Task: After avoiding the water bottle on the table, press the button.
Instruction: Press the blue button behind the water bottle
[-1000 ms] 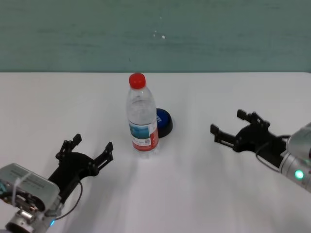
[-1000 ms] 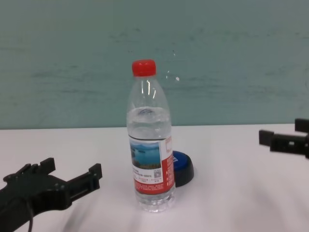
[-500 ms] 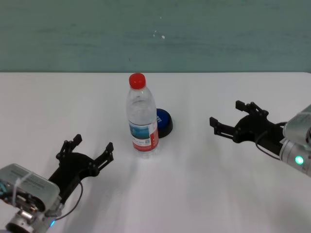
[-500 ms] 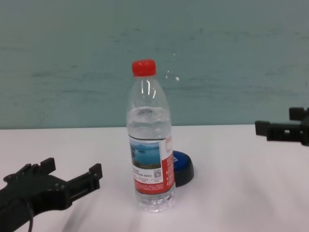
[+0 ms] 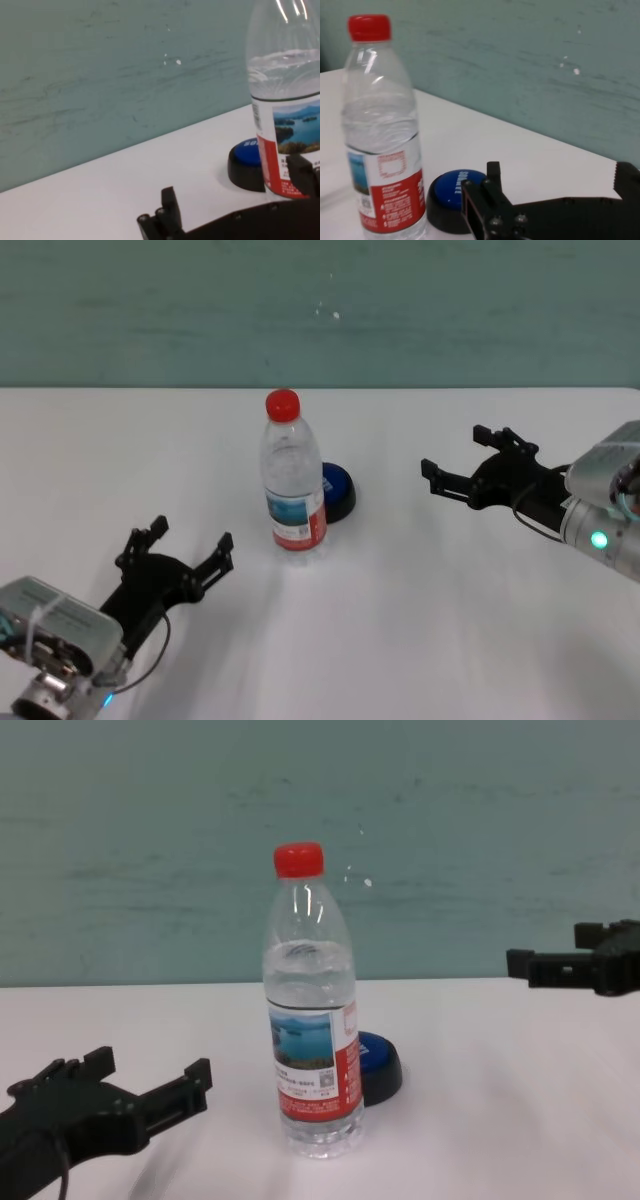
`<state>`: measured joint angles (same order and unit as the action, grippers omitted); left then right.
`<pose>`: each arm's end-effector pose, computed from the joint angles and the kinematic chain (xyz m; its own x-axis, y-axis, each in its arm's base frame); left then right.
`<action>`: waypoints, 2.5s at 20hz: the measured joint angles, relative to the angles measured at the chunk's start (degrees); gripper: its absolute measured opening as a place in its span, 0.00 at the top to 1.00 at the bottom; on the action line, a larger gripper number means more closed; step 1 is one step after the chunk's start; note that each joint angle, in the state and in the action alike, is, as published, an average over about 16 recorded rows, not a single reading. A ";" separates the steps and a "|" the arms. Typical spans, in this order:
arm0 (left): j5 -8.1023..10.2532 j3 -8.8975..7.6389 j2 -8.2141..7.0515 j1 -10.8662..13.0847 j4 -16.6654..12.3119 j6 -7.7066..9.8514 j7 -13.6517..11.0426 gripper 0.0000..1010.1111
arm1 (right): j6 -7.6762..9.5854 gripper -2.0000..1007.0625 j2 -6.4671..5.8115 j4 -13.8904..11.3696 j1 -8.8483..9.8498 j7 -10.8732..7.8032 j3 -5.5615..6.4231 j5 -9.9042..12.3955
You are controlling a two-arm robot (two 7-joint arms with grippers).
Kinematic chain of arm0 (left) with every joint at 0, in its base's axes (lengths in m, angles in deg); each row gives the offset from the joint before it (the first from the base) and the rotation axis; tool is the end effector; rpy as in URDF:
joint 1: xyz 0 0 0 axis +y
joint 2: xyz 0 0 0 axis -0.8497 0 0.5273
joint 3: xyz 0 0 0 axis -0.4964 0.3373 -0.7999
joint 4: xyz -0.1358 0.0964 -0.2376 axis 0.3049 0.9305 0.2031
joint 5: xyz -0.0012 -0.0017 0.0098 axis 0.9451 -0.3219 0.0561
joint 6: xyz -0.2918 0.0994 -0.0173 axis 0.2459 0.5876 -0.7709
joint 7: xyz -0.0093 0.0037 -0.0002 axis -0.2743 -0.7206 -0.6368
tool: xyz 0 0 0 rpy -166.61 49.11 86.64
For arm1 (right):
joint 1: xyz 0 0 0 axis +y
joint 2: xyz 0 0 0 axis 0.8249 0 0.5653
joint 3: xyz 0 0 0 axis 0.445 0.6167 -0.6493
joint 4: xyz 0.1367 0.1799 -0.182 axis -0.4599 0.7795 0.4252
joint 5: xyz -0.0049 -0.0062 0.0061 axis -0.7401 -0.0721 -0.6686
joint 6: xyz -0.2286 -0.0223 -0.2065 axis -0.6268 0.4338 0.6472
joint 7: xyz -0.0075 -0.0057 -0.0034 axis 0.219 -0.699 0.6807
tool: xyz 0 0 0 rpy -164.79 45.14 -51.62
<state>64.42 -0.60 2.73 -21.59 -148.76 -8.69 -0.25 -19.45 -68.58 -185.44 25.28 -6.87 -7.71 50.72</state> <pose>0.2726 0.0314 -0.3144 0.4013 0.8902 0.2156 -0.9153 0.3984 0.0587 0.3519 -0.0513 -0.2101 0.6036 -0.7938 0.0746 0.7940 0.5901 -0.1463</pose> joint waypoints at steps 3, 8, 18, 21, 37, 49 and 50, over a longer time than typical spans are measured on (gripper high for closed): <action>0.00 0.00 0.00 0.00 0.00 0.00 0.00 0.01 | -0.49 0.00 0.61 1.63 -1.40 -0.19 -0.53 0.03; 0.00 0.00 0.00 0.00 0.00 0.00 0.00 0.01 | -1.65 0.00 1.79 4.63 -3.45 -0.56 -1.20 0.33; 0.01 0.00 0.00 0.00 0.00 0.00 0.00 0.01 | -4.00 0.00 3.95 11.00 -7.47 -2.06 -2.74 1.15; 0.01 0.00 0.00 0.00 0.00 0.00 0.00 0.01 | -4.66 0.00 4.66 13.06 -8.81 -2.72 -3.42 1.29; 0.01 0.00 0.00 0.00 0.00 0.00 0.00 0.01 | -7.31 0.00 8.75 24.43 -15.86 -5.91 -7.56 0.72; 0.01 0.00 0.00 0.00 0.00 0.00 0.00 0.01 | -8.16 0.00 10.46 29.06 -18.43 -6.78 -9.03 -0.42; 0.01 0.00 0.00 0.00 0.00 0.00 0.00 0.01 | -8.22 0.00 10.61 29.42 -18.63 -6.87 -9.15 -0.54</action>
<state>64.42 -0.60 2.73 -21.59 -148.76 -8.69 -0.25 -27.67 -57.97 -156.02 6.64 -13.74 -16.86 50.19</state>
